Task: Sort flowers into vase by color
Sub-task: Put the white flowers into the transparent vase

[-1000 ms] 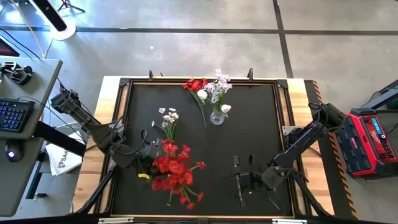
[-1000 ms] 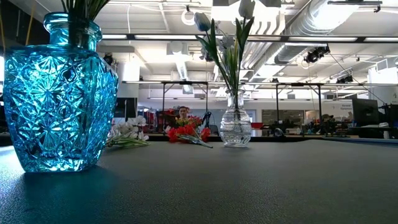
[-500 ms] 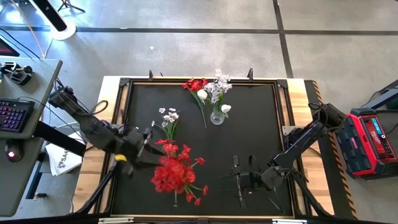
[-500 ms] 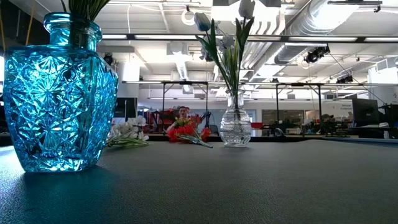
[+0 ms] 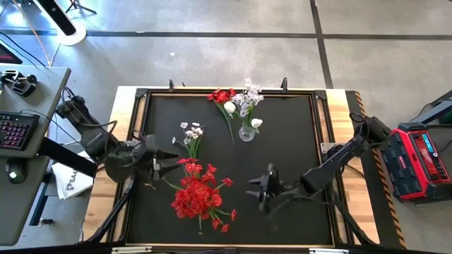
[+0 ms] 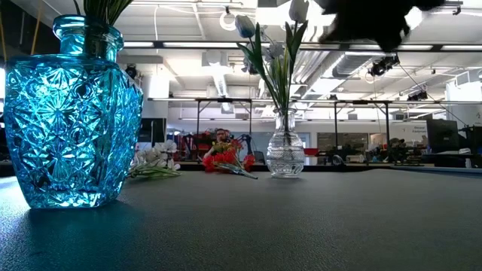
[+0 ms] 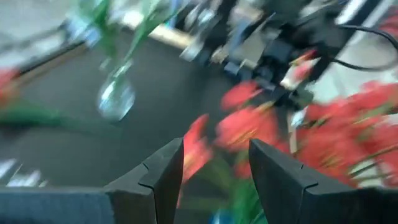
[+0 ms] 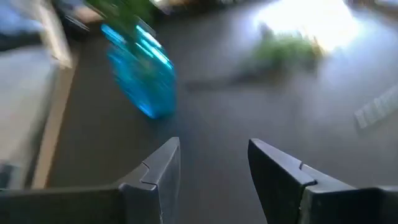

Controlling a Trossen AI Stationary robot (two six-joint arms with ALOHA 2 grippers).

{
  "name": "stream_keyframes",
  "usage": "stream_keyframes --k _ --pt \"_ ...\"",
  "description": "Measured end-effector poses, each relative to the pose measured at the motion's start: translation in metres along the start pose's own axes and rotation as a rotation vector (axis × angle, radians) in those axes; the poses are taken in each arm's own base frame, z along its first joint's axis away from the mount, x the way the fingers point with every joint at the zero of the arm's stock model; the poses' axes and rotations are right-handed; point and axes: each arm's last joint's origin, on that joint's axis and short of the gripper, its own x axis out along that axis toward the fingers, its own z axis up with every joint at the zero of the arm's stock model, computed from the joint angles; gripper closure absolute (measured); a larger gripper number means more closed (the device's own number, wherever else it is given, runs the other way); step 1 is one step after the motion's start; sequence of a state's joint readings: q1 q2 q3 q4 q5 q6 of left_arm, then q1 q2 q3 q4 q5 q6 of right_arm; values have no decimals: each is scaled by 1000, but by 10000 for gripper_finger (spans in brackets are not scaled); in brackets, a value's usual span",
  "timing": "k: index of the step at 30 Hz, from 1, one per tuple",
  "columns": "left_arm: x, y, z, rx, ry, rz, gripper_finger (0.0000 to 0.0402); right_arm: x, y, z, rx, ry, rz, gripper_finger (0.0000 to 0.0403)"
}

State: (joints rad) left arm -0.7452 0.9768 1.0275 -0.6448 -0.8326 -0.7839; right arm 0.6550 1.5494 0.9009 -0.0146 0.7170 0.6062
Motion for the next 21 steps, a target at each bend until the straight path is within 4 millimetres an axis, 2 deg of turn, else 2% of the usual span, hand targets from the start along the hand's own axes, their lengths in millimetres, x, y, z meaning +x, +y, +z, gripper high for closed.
stream_keyframes --k 4,8,14,17,21 --pt "-8 14 -8 -74 114 113 234 5 -15 -13 90 141 -93 234" --pt "-5 23 -24 -134 252 201 234 8 -11 -23 93 167 -96 215" --pt "27 25 -85 -227 447 296 234 4 14 -38 -27 165 44 203" --pt "47 31 -122 -253 456 322 234 -5 25 -40 -65 133 103 203" --pt "74 41 -159 -328 417 310 234 -15 35 -43 -126 78 124 203"
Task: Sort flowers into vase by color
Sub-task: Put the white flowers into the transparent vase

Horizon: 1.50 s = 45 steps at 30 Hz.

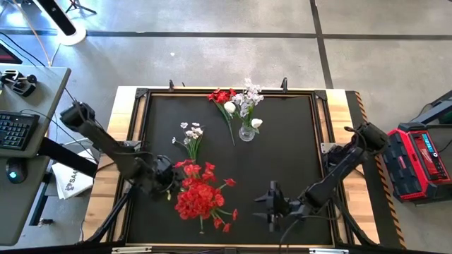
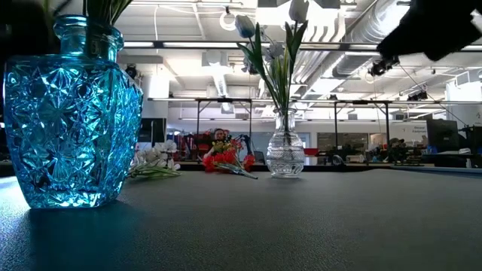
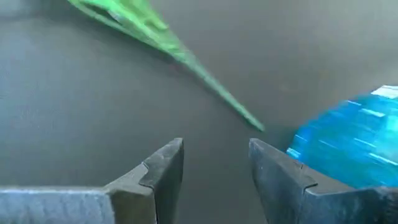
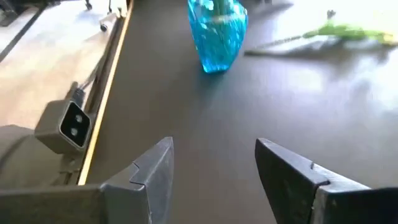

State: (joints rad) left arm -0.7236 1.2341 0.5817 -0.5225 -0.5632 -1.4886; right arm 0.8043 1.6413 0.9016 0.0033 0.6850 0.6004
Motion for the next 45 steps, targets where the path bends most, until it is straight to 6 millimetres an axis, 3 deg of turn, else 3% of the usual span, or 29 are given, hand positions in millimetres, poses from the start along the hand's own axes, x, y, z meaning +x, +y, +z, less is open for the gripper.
stream_keyframes --k 9,15,19,27,31,36,40,45 --pt "61 15 1 -21 -160 111 234 1 1 6 -26 -53 -7 203" --pt "93 -1 18 11 -272 15 234 5 -4 10 -9 -63 -20 203" --pt "102 -13 30 96 -349 -89 234 7 -6 11 -3 -64 -29 203" --pt "80 -18 36 201 -269 -180 234 25 -24 23 86 -84 -69 203" --pt "57 -6 30 188 -181 -100 234 60 -41 28 111 -81 -10 203" --pt "31 16 18 103 -122 32 234 106 -79 36 166 -57 -135 203" --pt "20 21 6 62 -127 62 234 139 -105 50 199 16 -163 203" --pt "17 20 -5 54 -161 52 234 179 -123 64 195 131 -248 203"
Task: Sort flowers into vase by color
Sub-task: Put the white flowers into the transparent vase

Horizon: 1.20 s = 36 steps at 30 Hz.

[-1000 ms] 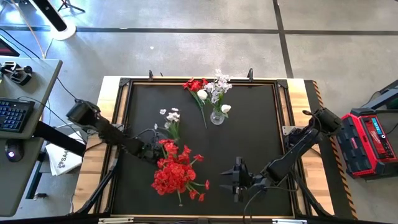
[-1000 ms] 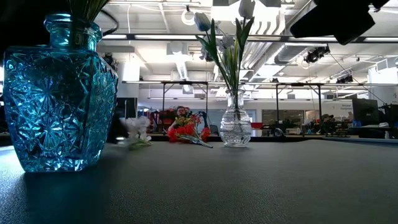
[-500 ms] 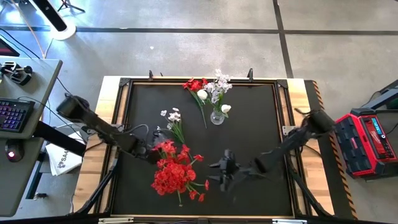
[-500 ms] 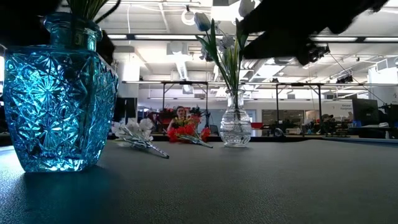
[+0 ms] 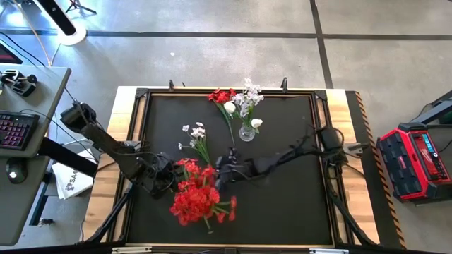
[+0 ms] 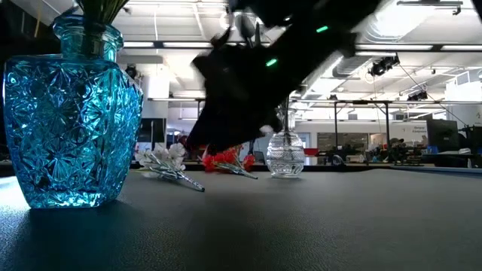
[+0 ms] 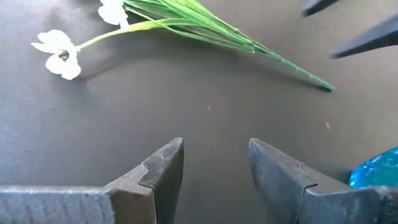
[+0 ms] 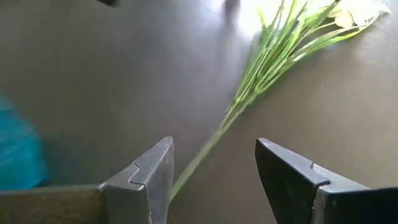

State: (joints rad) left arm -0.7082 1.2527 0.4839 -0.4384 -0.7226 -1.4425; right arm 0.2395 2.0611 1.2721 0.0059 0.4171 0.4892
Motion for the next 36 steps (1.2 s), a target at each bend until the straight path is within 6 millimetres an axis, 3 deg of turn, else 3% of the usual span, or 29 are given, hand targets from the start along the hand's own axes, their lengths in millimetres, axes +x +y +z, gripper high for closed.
stream_keyframes --k 5,9,13,17,20,27,31,36 --pt "2 -3 -9 4 -36 -2 234 33 -3 14 -10 85 -80 203" --pt "7 -5 -16 12 -50 5 234 47 -3 20 -37 130 -104 219" --pt "14 -8 -22 14 -57 6 234 50 -4 20 -48 176 -95 271" --pt "18 -10 -27 18 -51 7 234 44 -5 17 -68 232 -114 351" --pt "19 -10 -30 17 -41 6 234 31 -2 12 -98 301 -150 394" --pt "16 -10 -34 5 -31 -10 234 -27 17 -15 -174 490 -268 396" --pt "13 -11 -36 7 -42 -23 234 -61 18 -53 -134 588 -301 398" --pt "13 -11 -37 8 -48 -28 234 -109 6 -94 48 630 -302 401"
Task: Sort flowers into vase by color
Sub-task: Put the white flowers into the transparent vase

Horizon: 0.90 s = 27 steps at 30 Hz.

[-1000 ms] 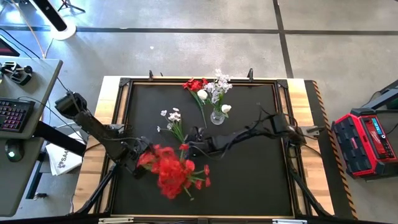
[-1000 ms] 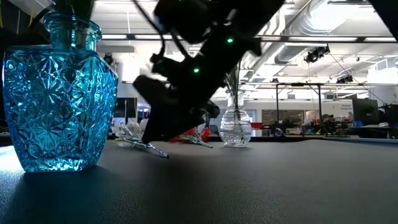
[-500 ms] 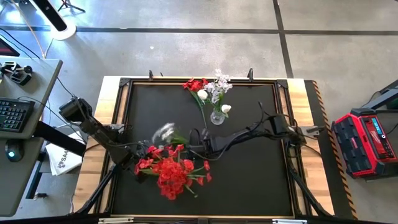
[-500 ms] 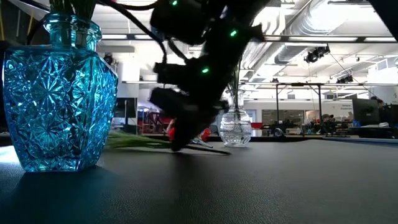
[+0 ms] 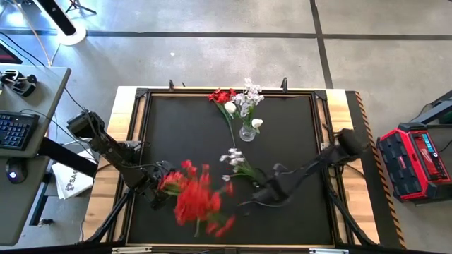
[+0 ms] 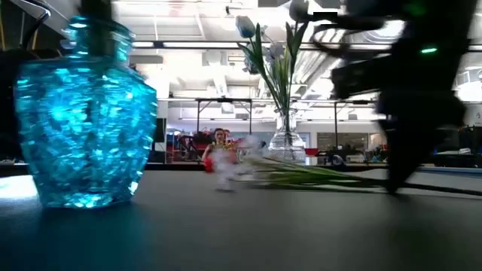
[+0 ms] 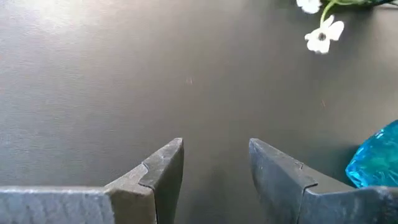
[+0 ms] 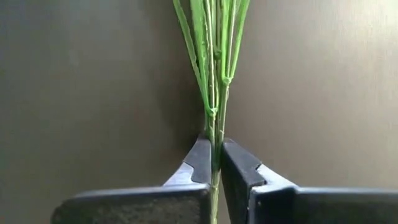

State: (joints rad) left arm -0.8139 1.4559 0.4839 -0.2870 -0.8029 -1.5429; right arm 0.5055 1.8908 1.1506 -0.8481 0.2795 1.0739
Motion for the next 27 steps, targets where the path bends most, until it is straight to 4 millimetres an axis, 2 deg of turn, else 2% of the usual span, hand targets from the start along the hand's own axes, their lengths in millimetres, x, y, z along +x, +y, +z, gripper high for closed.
stream_keyframes --k 3,5,8,11,15,18,21,24,27 --pt "0 0 0 -2 -6 -1 234 -8 -13 -25 61 6 45 394" --pt "0 0 1 -5 -15 -2 234 -16 -20 -33 75 1 81 384" --pt "0 0 1 -22 -18 -2 234 -29 -32 -37 98 -27 121 350" --pt "0 0 1 -24 -19 -3 234 -42 -40 -36 93 -47 162 298" --pt "0 0 1 -24 -19 -3 234 -51 -42 -30 62 -97 218 228" --pt "0 0 1 -23 -20 -3 234 -45 -38 -21 40 -112 243 192" --pt "0 0 1 -23 -22 -3 234 -27 -33 -13 12 -82 221 171" --pt "0 -1 1 -24 -23 -4 234 -10 -35 -5 17 -45 165 167" --pt "0 -1 1 -25 -23 -5 234 2 -37 3 8 -18 139 179"
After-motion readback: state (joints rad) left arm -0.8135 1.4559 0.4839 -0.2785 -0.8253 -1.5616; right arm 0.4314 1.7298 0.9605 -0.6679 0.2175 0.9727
